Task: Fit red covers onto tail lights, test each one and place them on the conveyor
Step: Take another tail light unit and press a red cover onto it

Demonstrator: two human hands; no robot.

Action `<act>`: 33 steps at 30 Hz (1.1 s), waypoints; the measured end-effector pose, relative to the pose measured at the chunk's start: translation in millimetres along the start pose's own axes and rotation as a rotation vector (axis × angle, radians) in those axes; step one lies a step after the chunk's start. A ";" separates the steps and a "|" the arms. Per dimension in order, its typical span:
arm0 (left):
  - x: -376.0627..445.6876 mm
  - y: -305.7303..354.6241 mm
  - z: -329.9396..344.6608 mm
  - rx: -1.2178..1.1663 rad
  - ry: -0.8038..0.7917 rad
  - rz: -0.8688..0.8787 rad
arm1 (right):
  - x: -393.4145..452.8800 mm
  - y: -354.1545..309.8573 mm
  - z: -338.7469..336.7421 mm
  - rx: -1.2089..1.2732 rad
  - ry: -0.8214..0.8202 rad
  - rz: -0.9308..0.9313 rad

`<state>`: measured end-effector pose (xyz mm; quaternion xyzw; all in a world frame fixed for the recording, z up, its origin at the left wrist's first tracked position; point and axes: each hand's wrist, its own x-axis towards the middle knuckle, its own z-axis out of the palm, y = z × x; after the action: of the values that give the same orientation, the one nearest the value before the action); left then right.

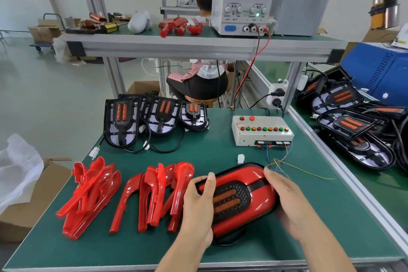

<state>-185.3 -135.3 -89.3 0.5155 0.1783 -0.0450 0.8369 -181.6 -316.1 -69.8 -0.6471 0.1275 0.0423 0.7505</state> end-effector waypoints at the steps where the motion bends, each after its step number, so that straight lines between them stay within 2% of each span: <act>1: -1.4 -2.2 1.4 -0.022 -0.023 0.000 | 1.0 -0.3 0.5 0.024 0.025 0.024; 4: -6.8 -6.5 3.1 -0.070 -0.063 0.003 | 4.9 -4.0 -1.2 0.034 0.084 0.068; 8: -11.2 -7.5 3.6 -0.116 -0.064 -0.004 | 7.7 -5.6 0.2 0.044 0.086 0.074; 12: -10.6 -8.9 2.7 -0.091 -0.012 0.016 | 8.1 -2.7 2.8 0.076 0.083 0.108; 18: -12.1 -10.7 -2.7 -0.014 -0.026 -0.018 | 10.0 -3.4 -0.4 0.107 0.088 0.183; 22: -4.9 3.2 -8.6 0.282 -0.131 0.104 | 12.4 -14.2 -11.5 0.052 0.006 0.187; 26: 11.0 28.3 -3.8 0.905 -0.243 0.372 | 15.6 -19.9 -13.7 -0.034 -0.106 0.136; 28: 19.6 38.0 8.0 1.119 -0.362 0.384 | 17.6 -21.5 -8.7 -0.065 -0.139 0.125; 31: 28.3 45.3 20.9 1.089 -0.604 0.179 | 20.9 -23.3 -0.2 -0.086 -0.196 0.124; 33: 31.6 42.2 21.5 1.038 -0.666 0.184 | 23.1 -25.0 2.4 -0.068 -0.221 0.141</act>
<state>-139.4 -131.2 -55.7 0.8265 -0.1826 -0.2117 0.4886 -153.3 -320.0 -51.1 -0.6530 0.0877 0.1700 0.7328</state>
